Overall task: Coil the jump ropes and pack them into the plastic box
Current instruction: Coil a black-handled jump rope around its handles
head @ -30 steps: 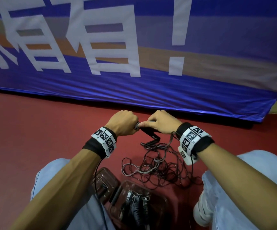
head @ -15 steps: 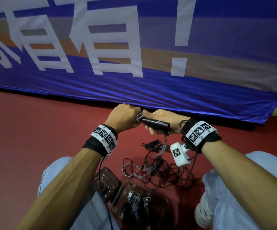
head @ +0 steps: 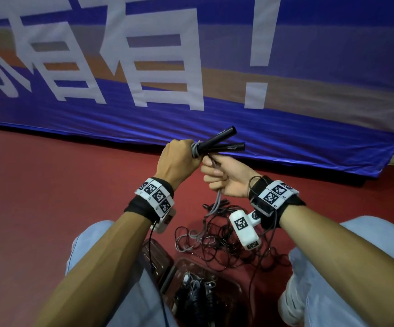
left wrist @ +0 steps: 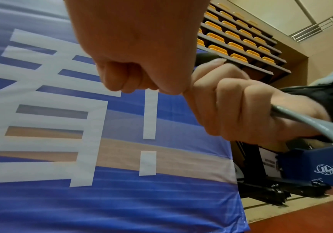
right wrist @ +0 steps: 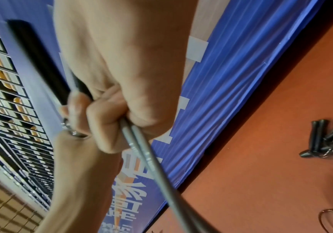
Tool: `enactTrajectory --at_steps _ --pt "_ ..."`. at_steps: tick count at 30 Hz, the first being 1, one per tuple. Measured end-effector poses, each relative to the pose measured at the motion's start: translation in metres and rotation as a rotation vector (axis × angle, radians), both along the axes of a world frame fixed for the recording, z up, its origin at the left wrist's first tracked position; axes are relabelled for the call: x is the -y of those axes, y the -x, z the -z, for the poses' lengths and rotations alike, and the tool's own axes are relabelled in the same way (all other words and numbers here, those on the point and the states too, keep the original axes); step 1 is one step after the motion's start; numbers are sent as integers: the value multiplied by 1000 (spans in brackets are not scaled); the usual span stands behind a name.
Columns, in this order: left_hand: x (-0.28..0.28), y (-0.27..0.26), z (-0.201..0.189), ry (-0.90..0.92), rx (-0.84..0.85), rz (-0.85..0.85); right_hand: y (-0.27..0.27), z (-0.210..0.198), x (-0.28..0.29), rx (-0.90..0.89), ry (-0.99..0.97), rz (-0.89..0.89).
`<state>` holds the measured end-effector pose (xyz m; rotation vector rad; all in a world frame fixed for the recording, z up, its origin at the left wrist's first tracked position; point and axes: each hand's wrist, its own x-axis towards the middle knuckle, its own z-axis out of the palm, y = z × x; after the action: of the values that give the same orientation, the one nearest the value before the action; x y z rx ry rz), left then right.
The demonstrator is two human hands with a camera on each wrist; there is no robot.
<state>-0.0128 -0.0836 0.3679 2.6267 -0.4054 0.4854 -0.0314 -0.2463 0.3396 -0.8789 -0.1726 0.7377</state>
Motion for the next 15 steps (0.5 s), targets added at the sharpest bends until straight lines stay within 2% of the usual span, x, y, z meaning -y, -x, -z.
enactTrajectory --at_steps 5,7,9,12,15 --pt "8 -5 10 -91 -70 -72 -3 7 -22 -73 230 306" --pt "12 -8 15 -115 -90 -95 -1 13 -31 -45 387 448" --pt "16 -9 20 -109 -114 -116 0 19 -37 97 672 533" --pt "19 -9 25 -113 -170 -113 2 21 -35 450 1111 486" --pt "20 -8 29 -145 -226 -94 9 20 -26 708 1343 388"
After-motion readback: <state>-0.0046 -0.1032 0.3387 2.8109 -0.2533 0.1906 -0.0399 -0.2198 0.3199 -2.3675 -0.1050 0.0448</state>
